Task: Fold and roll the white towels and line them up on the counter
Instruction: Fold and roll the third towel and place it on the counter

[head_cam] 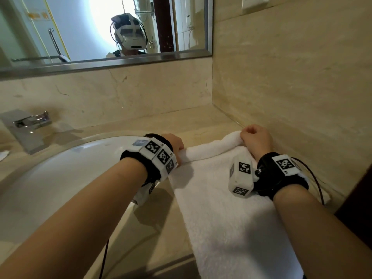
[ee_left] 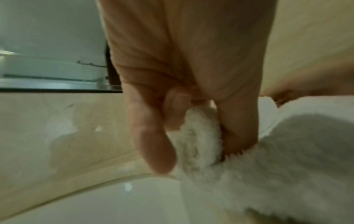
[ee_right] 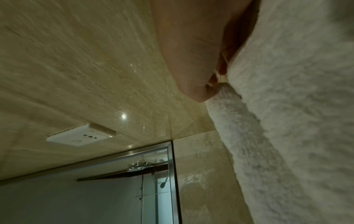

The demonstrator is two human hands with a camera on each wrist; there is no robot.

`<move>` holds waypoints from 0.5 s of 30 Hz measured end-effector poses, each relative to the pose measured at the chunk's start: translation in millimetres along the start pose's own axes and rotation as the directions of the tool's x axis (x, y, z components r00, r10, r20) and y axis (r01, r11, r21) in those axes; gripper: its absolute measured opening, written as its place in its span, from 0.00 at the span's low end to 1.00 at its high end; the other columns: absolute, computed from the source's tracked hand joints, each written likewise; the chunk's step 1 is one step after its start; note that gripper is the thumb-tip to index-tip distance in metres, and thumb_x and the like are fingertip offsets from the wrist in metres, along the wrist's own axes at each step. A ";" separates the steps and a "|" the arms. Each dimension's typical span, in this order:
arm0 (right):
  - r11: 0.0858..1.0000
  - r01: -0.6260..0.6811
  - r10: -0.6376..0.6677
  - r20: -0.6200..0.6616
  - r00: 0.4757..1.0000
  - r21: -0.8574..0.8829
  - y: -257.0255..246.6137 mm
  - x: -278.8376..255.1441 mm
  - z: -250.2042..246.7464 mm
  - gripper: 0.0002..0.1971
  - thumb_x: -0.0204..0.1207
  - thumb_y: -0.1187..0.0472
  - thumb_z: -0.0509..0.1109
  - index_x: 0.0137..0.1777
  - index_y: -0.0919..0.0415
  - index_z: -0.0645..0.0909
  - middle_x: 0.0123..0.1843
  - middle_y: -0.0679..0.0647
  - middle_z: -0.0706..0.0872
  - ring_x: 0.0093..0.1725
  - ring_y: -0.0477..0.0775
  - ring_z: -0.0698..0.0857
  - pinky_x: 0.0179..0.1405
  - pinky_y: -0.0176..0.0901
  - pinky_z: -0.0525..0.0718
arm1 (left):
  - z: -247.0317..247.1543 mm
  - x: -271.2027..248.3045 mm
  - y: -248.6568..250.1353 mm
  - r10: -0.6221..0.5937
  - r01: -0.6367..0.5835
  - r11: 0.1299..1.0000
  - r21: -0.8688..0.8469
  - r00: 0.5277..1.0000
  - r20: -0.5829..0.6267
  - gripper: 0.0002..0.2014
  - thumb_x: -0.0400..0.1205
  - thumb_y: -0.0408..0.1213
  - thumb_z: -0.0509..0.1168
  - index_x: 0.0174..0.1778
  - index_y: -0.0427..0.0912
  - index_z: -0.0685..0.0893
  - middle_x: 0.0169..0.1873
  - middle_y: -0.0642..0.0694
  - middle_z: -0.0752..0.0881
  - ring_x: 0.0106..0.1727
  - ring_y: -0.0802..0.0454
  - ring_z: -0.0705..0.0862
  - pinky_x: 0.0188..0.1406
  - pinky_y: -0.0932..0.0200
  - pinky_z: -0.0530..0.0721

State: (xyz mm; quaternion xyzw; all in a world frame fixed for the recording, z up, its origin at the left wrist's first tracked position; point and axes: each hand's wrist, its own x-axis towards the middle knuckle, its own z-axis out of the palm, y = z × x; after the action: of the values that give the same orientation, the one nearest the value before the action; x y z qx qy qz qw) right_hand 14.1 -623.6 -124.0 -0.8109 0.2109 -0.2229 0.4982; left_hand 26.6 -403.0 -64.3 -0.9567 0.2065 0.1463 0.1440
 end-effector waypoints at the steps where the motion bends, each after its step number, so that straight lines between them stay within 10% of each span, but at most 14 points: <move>1: 0.998 0.056 -0.056 0.023 0.998 0.008 -3.9 -0.2 -0.2 0.10 0.72 0.61 0.65 0.51 0.54 0.84 0.57 0.55 0.86 0.59 0.59 0.83 0.63 0.54 0.80 | -0.8 -0.1 3.6 -0.005 0.005 1.000 0.029 1.000 -0.001 0.15 0.79 0.42 0.66 0.58 0.39 0.82 0.42 0.46 0.79 0.43 0.48 0.78 0.45 0.57 0.75; 5: 0.922 0.384 -0.327 0.428 0.843 -0.051 -39.3 -10.9 -4.3 0.14 0.77 0.67 0.64 0.59 0.57 0.85 0.58 0.44 0.79 0.63 0.42 0.75 0.63 0.34 0.68 | -1.1 -0.7 12.0 -0.014 0.020 0.994 0.111 0.999 -0.052 0.13 0.81 0.40 0.64 0.57 0.36 0.82 0.31 0.49 0.74 0.37 0.49 0.75 0.43 0.60 0.73; 10: 0.645 0.668 -0.198 0.763 0.615 -0.371 -69.2 -17.4 -0.5 0.11 0.75 0.65 0.67 0.54 0.56 0.87 0.51 0.49 0.87 0.50 0.46 0.82 0.47 0.34 0.78 | 6.0 -1.9 2.8 -0.021 0.024 0.997 0.077 0.999 -0.039 0.10 0.80 0.41 0.64 0.38 0.39 0.79 0.28 0.49 0.72 0.39 0.48 0.76 0.41 0.58 0.74; 15: 0.512 0.747 -0.153 0.811 0.565 -0.424 -75.7 -22.8 0.7 0.09 0.72 0.67 0.66 0.49 0.53 0.80 0.40 0.41 0.77 0.45 0.48 0.77 0.34 0.33 0.73 | 4.2 -14.7 -19.3 0.046 -0.052 0.984 -0.169 0.998 -0.039 0.23 0.85 0.50 0.55 0.62 0.34 0.81 0.36 0.43 0.78 0.31 0.50 0.73 0.28 0.67 0.73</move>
State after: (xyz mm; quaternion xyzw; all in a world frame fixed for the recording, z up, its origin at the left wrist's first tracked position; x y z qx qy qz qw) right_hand 5.0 -578.8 -59.4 -0.9818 -0.1594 0.0658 0.0796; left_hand 21.3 -379.5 -59.0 -0.9625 0.2192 0.1499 0.0547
